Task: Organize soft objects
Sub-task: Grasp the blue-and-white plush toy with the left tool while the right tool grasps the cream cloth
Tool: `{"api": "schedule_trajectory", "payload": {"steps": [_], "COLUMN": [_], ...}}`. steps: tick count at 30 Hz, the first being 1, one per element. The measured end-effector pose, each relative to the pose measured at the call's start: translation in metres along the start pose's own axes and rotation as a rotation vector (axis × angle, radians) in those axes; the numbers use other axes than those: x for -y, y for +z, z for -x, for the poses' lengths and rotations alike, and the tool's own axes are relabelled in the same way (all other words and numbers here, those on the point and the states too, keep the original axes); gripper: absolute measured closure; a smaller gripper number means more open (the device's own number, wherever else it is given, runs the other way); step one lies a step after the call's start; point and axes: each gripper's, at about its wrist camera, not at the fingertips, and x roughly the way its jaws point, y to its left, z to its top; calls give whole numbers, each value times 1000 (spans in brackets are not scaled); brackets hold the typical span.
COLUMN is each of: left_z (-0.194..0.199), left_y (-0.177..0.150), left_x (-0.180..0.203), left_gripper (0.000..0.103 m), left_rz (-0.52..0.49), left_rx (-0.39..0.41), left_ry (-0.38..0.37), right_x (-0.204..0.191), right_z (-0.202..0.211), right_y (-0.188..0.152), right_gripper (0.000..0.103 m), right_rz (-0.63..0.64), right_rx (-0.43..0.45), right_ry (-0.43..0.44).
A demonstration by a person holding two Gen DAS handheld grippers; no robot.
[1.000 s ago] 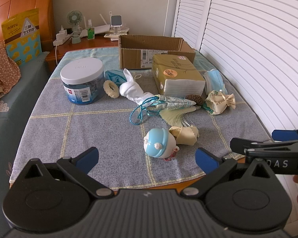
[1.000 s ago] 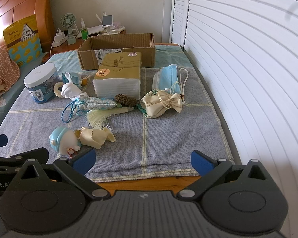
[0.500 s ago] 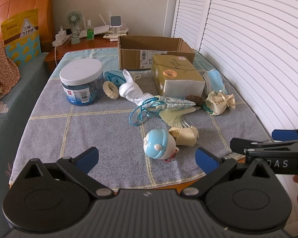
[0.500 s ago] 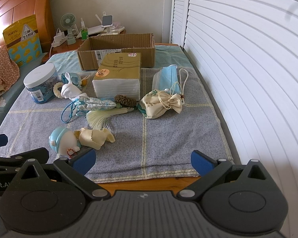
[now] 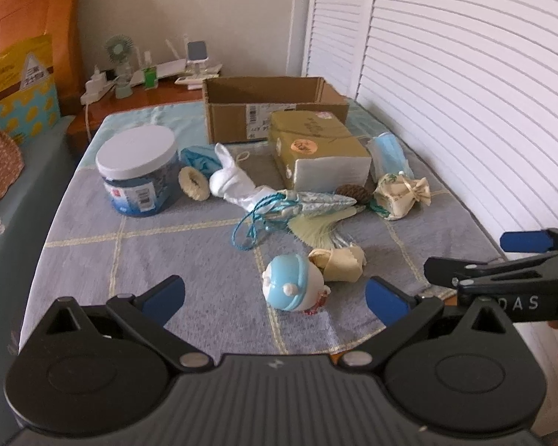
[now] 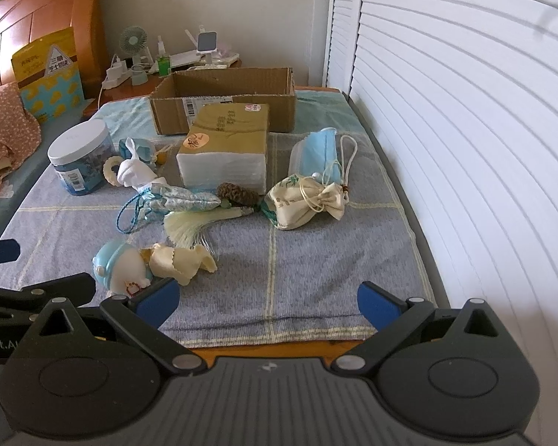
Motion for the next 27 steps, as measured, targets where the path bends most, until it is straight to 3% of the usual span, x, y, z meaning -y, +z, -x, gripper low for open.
{"api": "schedule_trajectory", "payload": {"steps": [11, 16, 21, 26, 27], "left_z": [-19, -35, -52, -63, -64], "left_y": [-6, -11, -12, -12, -12], "left_x": [1, 2, 3, -2, -3], "left_gripper": [1, 6, 26, 39, 46], "left_rz": [-157, -187, -203, -170, -166], "left_rx": [21, 14, -11, -31, -33], "left_ry": [-65, -107, -136, -176, -181], "right_x": [6, 9, 9, 5, 4], "right_z": [-16, -27, -36, -46, -47], "right_y": [2, 0, 1, 2, 2], "right_gripper": [0, 0, 0, 0, 0], "right_rz": [30, 40, 52, 80, 87], "right_rx": [5, 0, -7, -18, -21], "right_ry": [33, 41, 51, 69, 71]}}
